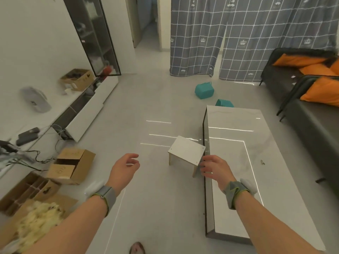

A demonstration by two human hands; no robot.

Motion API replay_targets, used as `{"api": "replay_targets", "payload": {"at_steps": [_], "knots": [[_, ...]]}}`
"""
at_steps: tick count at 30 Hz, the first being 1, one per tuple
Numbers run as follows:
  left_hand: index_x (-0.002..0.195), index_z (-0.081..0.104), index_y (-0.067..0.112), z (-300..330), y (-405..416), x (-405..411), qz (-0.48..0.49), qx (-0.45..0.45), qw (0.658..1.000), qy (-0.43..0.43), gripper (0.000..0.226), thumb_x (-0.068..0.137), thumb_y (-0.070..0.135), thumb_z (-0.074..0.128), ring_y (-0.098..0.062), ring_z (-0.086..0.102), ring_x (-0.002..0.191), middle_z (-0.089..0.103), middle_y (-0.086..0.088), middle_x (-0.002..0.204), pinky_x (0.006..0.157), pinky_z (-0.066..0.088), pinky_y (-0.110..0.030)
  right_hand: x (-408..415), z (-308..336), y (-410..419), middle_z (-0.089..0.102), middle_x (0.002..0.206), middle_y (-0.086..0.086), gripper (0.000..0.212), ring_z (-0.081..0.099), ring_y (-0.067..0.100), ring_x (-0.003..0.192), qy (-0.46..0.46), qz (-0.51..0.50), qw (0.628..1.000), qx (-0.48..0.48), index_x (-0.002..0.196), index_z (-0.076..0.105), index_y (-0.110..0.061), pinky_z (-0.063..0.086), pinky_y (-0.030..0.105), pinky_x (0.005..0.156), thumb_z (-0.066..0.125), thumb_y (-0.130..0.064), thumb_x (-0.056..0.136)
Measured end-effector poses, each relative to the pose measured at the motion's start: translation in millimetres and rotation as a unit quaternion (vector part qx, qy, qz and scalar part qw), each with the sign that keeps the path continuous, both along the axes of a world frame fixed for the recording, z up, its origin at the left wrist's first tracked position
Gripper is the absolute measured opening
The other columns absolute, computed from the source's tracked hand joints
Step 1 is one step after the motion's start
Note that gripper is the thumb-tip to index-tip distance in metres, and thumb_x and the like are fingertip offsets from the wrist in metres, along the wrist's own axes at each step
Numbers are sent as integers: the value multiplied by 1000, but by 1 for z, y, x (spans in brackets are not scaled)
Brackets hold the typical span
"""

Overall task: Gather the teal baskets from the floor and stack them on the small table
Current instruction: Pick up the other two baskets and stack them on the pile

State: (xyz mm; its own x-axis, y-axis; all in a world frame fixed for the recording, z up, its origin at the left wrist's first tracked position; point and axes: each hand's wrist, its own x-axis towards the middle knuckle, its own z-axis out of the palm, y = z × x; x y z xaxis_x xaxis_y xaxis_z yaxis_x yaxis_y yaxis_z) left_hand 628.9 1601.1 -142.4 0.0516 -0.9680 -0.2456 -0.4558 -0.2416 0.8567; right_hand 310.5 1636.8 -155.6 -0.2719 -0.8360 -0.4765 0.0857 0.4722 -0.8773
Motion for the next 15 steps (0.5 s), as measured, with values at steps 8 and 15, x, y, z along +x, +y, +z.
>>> {"api": "replay_targets", "payload": {"at_steps": [8,15], "knots": [[109,66,30,-14,-180,67,12,3,1000,-3,26,88,15,63,-21,66,98,71,1,102,88,56,-47,36,-3,-169,67,100,16,23,64,29,85,30,11,999,5,114,64,-3,55,48,92,53,0,93],[107,67,31,8,-357,79,-34,8,999,29,26,86,16,63,-22,67,96,71,-1,102,90,55,-48,59,18,-320,66,99,17,25,62,28,81,46,-39,998,9,115,64,-1,56,42,82,53,2,93]]}}
